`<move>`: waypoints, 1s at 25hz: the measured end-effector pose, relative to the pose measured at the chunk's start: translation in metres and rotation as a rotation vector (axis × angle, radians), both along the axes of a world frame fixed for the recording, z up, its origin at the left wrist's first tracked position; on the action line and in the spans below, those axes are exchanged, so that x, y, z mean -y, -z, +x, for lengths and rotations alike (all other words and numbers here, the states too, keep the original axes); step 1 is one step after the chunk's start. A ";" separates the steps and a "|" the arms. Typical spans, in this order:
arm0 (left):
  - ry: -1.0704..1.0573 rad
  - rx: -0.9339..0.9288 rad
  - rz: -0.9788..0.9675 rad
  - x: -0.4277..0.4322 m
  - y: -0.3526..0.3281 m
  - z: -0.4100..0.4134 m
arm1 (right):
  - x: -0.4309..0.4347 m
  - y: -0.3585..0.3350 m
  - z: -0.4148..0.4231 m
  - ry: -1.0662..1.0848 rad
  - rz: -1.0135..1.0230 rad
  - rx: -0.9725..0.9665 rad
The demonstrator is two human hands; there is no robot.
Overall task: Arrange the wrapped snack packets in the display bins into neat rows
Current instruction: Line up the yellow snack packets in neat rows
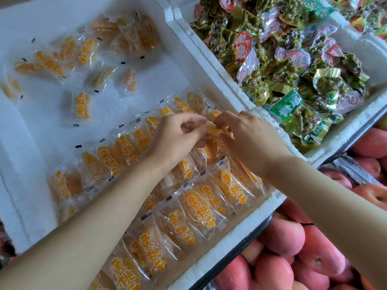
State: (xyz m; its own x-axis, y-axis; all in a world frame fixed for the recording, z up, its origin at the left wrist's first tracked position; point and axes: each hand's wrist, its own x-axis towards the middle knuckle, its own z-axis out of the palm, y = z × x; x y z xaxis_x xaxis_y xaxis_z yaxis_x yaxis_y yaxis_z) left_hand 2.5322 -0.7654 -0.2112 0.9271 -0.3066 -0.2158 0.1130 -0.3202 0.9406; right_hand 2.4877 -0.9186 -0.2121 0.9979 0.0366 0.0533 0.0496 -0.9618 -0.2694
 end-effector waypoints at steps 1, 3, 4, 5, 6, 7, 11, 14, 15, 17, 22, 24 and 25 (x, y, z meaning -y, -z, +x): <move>0.034 0.128 0.120 -0.001 0.002 0.001 | 0.002 0.000 0.001 0.026 0.016 0.018; 0.041 0.346 0.271 -0.003 0.005 0.004 | 0.003 0.000 0.004 0.037 0.056 0.015; 0.022 0.402 0.289 -0.002 0.005 0.006 | 0.003 0.000 0.005 0.022 0.073 0.005; 0.003 0.425 0.269 -0.002 0.003 0.008 | 0.001 -0.001 0.005 0.010 0.091 0.006; -0.016 0.419 0.219 -0.001 0.002 0.010 | 0.000 -0.001 0.006 0.012 0.121 0.023; -0.037 0.394 0.155 0.000 0.000 0.011 | 0.000 -0.001 0.006 0.023 0.168 0.050; -0.154 0.266 0.004 -0.004 -0.005 0.012 | 0.002 0.003 0.005 0.067 0.352 0.077; -0.206 0.162 -0.030 -0.008 -0.005 0.013 | 0.001 0.003 0.006 0.059 0.440 0.057; -0.221 0.130 -0.043 -0.008 -0.006 0.012 | 0.002 0.003 0.007 0.056 0.453 0.055; -0.231 0.093 -0.051 -0.008 -0.005 0.012 | 0.005 0.002 0.007 0.050 0.426 0.036; -0.309 0.060 -0.021 -0.010 0.000 0.014 | 0.011 0.006 0.009 0.084 0.195 -0.010; -0.218 -0.049 -0.028 -0.014 0.002 0.011 | 0.008 0.007 0.012 0.105 0.225 -0.002; -0.125 -0.073 0.043 -0.016 0.002 0.007 | 0.006 0.006 0.013 0.110 0.245 0.009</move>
State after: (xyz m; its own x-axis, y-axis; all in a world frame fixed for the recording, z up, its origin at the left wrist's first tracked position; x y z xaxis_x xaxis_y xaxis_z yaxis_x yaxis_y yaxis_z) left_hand 2.5394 -0.7493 -0.2134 0.9387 -0.1790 -0.2946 0.2221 -0.3396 0.9140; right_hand 2.5003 -0.9250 -0.2177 0.9946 -0.0869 0.0559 -0.0480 -0.8676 -0.4949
